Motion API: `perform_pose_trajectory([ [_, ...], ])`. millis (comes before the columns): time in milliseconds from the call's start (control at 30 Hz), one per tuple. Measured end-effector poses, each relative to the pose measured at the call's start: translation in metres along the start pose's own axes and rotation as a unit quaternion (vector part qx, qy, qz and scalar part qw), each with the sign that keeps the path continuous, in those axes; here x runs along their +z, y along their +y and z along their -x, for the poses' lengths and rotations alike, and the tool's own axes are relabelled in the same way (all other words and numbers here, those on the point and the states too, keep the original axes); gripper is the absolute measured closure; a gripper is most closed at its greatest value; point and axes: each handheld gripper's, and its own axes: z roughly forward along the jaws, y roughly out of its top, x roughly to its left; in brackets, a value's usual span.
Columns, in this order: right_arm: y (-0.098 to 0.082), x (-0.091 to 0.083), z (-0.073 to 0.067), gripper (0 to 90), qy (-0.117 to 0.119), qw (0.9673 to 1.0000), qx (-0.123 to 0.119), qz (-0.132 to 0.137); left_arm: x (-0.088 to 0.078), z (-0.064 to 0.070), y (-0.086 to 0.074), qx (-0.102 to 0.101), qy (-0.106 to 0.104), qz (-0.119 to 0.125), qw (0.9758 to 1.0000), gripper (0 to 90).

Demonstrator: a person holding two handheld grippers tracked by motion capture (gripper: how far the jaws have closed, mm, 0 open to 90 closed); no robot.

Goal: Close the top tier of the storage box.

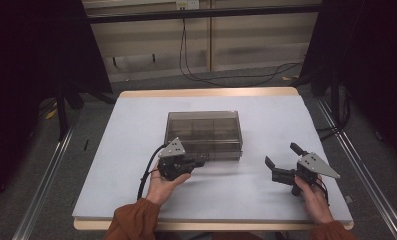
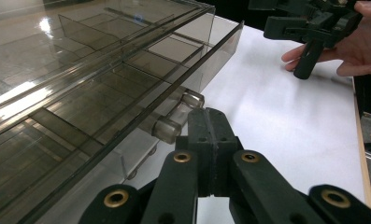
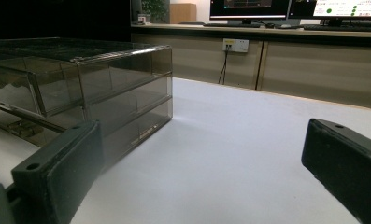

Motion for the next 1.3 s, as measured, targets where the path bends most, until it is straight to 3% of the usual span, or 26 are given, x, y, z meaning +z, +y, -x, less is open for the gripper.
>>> perform_pose_trajectory([
  [667,0.000,0.000,0.000,0.0,0.000,1.0000,0.000,0.000,0.002,-0.006,0.002,0.005,0.010,-0.005,0.9999,90.0],
  [1300,0.000,0.000,0.000,0.0,0.000,1.0000,-0.001,-0.001,0.005,-0.016,0.000,-0.009,0.018,0.001,0.9998,90.0],
])
